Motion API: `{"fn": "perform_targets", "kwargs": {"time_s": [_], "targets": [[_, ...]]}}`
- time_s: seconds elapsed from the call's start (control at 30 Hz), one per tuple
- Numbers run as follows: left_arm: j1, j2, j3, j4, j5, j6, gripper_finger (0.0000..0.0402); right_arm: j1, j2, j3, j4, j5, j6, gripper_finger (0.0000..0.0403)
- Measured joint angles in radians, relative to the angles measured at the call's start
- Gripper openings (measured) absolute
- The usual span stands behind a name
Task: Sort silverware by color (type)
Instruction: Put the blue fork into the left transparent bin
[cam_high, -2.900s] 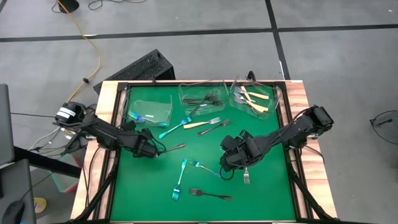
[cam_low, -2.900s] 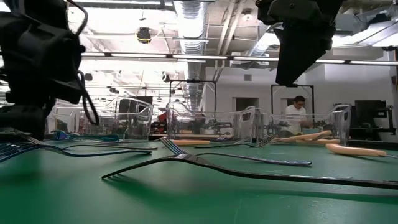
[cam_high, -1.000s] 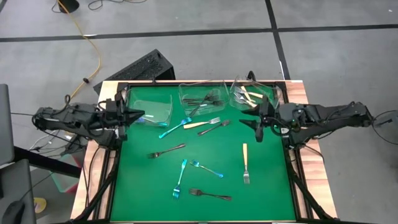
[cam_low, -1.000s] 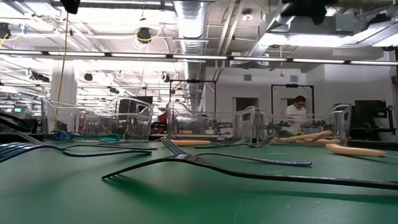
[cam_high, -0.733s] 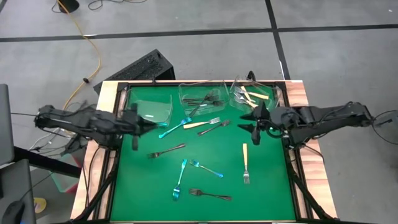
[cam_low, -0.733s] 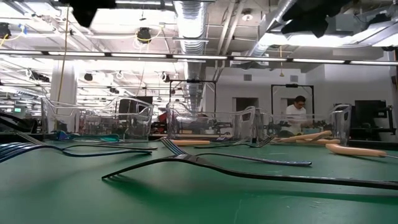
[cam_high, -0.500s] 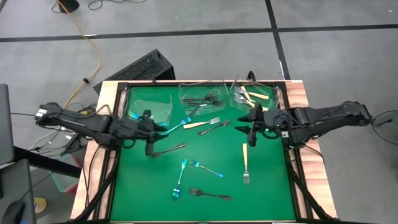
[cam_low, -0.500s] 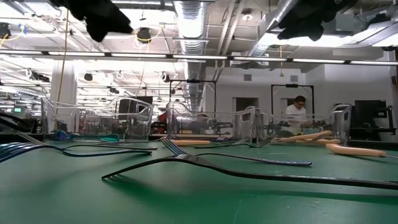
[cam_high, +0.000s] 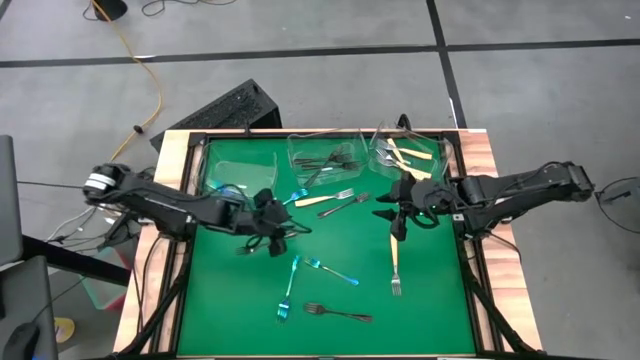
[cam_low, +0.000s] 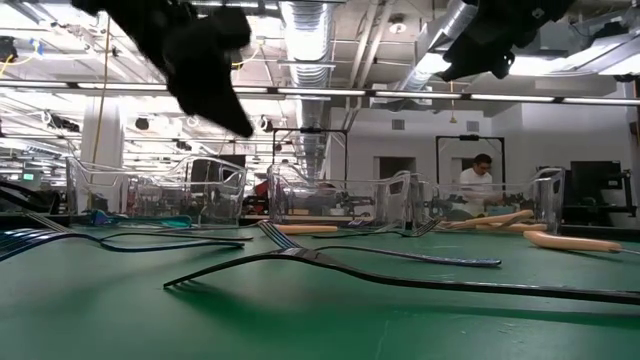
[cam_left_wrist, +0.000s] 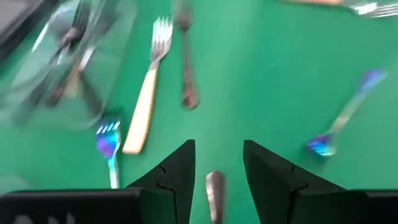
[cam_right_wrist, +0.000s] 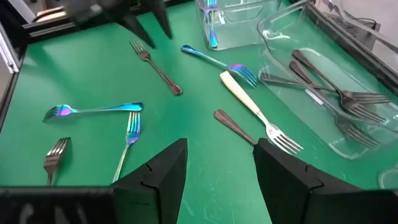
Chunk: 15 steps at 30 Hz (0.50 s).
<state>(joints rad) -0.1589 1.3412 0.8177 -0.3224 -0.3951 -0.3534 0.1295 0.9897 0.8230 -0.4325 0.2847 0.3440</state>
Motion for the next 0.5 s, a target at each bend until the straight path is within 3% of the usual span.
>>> {"fn": "perform_targets", "kwargs": {"time_s": [0.23,0.5], "targets": [[0.029,0.134,0.0,-0.045,0.07,-0.079,0.0121,0.01,-0.003,0.0,-0.02,0.0,0.007,0.0205],[0.03,0.127,0.0,-0.046,0.075,-0.1,0.0121,0.014,-0.003,0.0,-0.035,0.0,0.025,0.0205]]}}
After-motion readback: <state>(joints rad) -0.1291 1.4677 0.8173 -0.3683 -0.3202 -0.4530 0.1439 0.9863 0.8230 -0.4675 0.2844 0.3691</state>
